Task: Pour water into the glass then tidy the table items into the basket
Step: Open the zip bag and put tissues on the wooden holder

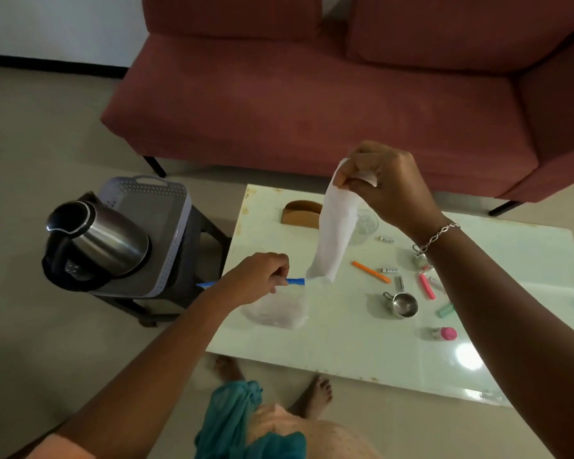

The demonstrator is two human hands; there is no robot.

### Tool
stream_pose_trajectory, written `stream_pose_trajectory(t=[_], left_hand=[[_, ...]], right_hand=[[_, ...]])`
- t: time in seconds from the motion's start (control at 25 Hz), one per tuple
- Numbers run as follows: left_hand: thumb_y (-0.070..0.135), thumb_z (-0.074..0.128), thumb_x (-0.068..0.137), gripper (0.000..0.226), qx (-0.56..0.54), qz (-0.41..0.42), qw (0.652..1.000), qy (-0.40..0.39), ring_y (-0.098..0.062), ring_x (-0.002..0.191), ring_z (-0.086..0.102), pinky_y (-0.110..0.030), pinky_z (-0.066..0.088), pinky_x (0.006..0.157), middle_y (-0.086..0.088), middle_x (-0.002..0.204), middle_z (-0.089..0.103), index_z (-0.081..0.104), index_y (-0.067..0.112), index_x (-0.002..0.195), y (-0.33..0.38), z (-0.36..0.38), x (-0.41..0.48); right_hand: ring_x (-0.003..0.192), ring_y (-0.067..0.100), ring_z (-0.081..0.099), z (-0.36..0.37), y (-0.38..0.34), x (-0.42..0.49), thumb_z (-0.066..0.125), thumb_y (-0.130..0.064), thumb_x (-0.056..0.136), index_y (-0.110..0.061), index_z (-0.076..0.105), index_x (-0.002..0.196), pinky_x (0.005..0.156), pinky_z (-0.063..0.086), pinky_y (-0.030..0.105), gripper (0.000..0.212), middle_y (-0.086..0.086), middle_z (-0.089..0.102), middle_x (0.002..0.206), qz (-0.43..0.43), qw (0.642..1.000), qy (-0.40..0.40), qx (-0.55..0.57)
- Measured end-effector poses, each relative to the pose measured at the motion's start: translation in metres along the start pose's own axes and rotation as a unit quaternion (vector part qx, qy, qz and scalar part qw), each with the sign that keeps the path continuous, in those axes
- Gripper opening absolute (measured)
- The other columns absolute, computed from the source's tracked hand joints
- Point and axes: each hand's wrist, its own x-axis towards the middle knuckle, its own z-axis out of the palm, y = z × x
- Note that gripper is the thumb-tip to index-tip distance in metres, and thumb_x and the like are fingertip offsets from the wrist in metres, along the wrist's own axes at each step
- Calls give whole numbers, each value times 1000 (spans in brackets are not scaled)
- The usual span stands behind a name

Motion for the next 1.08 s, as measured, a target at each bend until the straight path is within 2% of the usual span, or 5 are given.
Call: stream_pose_trajectory(t=[0.28, 0.6, 0.72, 0.84, 1.08], left_hand=[[8, 55, 88, 19, -15, -83, 992, -96, -22, 71, 65, -31, 45, 65, -7, 79, 59, 45, 14, 73, -50, 40, 57], [12, 50, 91, 14, 80, -99, 990, 59, -33, 93, 55, -37, 43, 79, -20, 104, 57, 54, 0, 96, -74, 42, 100], [25, 41, 96, 35, -129, -178, 959, 177, -29, 93, 61, -33, 42, 79, -19, 102, 67, 64, 0, 91, -58, 38, 88], [63, 24, 86, 63, -452, -167, 865, 140, -13, 99, 62, -35, 41, 94, -4, 104, 70, 67, 17, 89, -34, 37, 56], [59, 70, 60, 82, -483, -8, 869, 102, -7, 122, 47, -29, 39, 100, 7, 133, 52, 42, 28, 131, 16, 27, 29]], right_hand=[[77, 15, 57, 27, 13, -6, 65, 6, 76, -5, 72, 76, 71, 38, 0, 12, 7, 62, 85, 36, 999, -7, 35], [77, 14, 56, 43, 30, -9, 63, 8, 75, -4, 71, 75, 71, 38, 2, 14, 2, 60, 84, 63, 997, 22, 30], [77, 15, 57, 43, 28, -7, 61, 11, 73, -3, 71, 74, 71, 40, 6, 17, 6, 62, 84, 88, 993, 52, 53], [77, 16, 58, 35, 20, -3, 61, 11, 73, -4, 71, 76, 71, 46, 19, 18, 4, 61, 83, 115, 986, 87, 80], [79, 7, 60, 3, -3, 7, 70, 0, 73, -16, 69, 74, 74, 50, 24, 16, -11, 61, 78, 194, 950, 157, 186]])
